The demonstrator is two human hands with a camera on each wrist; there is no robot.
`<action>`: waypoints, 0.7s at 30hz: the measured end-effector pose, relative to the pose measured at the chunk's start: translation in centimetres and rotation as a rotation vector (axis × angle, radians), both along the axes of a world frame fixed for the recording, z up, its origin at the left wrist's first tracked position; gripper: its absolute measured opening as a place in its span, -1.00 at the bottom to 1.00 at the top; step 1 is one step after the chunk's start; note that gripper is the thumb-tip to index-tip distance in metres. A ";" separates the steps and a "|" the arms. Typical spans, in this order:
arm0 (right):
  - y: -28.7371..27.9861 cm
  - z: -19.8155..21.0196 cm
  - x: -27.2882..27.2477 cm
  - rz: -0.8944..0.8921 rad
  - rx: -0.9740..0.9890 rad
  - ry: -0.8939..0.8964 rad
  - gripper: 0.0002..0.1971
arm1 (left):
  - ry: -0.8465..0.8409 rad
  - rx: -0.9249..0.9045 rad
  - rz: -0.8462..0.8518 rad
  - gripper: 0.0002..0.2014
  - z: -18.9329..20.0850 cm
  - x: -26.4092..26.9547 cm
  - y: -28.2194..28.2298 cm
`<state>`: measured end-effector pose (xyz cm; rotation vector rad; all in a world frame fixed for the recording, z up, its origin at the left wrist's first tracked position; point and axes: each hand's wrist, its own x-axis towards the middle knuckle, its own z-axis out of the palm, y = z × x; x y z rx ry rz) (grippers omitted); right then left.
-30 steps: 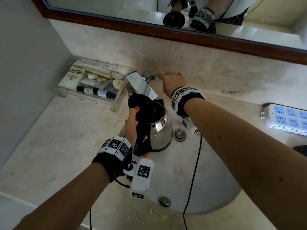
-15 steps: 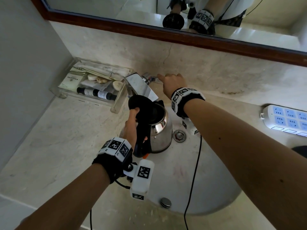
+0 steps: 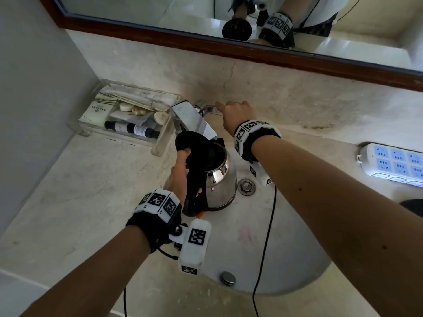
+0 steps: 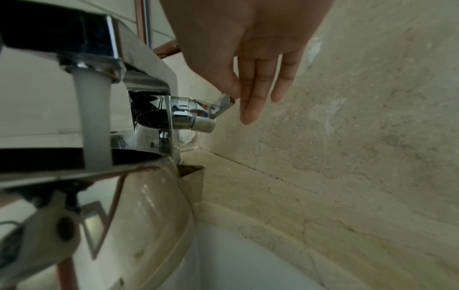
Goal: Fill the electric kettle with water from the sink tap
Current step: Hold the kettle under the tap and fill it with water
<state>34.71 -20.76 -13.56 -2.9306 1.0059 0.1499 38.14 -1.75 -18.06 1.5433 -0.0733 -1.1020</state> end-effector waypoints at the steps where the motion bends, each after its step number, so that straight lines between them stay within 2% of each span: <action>1: 0.0 0.0 0.0 0.001 0.003 0.004 -0.50 | 0.005 -0.007 -0.009 -0.29 0.0 0.0 0.0; 21: 0.0 0.1 0.0 -0.004 0.016 -0.007 -0.50 | 0.007 0.016 0.009 -0.35 0.1 0.0 0.0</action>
